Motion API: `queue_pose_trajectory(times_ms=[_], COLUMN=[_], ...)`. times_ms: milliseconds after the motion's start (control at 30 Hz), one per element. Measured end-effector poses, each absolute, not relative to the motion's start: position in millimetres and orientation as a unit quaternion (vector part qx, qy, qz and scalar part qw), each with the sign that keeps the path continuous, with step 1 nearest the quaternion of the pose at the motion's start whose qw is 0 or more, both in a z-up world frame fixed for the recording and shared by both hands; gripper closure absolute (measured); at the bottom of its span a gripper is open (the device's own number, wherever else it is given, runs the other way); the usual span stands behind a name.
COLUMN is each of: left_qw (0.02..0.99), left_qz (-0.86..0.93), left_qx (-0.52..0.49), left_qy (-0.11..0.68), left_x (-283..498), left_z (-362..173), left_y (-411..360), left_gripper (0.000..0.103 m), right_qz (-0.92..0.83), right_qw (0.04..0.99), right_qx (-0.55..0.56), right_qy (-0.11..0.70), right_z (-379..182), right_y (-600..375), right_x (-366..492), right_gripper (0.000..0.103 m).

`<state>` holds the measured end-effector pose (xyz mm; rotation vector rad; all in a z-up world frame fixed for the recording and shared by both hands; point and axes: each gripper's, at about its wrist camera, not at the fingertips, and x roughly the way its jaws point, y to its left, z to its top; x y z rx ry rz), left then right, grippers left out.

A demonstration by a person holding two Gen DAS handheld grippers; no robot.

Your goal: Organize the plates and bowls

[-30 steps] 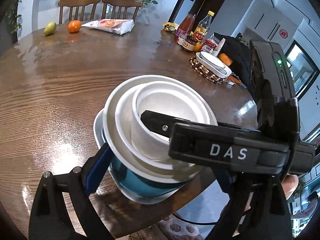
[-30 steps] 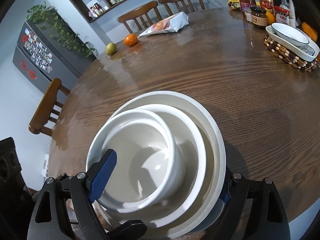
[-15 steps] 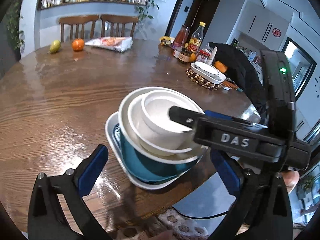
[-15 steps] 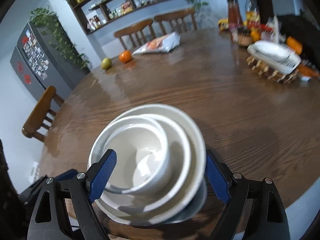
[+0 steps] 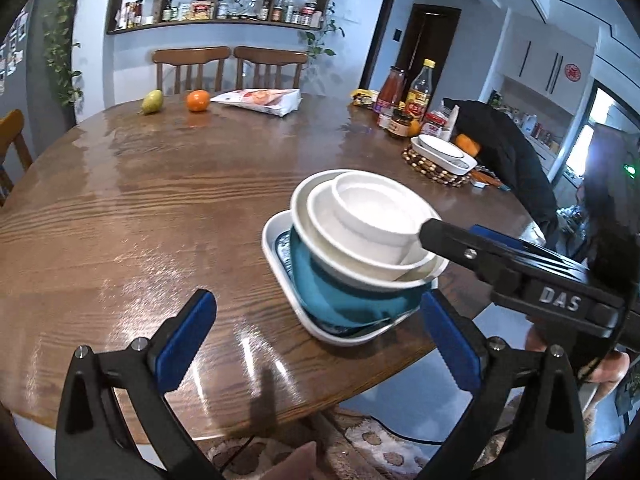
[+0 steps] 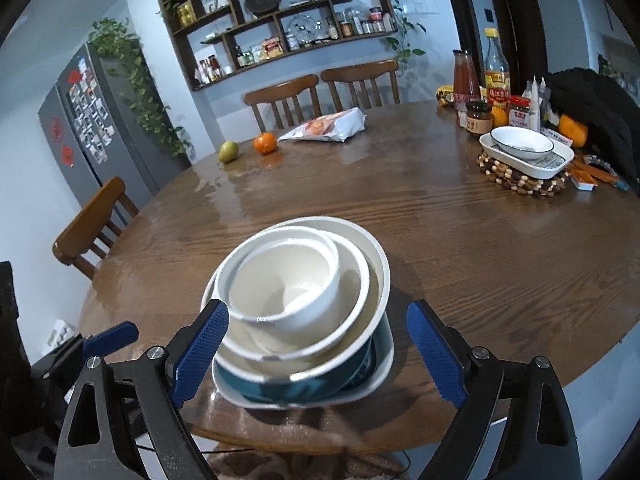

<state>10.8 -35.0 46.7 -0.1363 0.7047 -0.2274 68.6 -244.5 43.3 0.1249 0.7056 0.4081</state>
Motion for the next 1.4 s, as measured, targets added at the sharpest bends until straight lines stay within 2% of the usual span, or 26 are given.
queue_pose_trajectory(times_ms=[267, 1400], left_qw=[0.932, 0.919], left_qz=[-0.091, -0.034], left_qx=[-0.064, -0.036], left_qy=[0.345, 0.391], left_x=[0.5, -0.2], left_z=[32.7, -6.2], left_y=[-32.0, -33.6], left_gripper=[0.001, 0.001], right_qz=[0.194, 0.184], right_qw=[0.925, 0.919], right_qx=[0.044, 0.038], right_qy=[0.322, 0.347], right_z=[35.4, -1.7], right_y=[-246.0, -266.4], right_x=[44.7, 32.7], right_gripper=[0.006, 0.006])
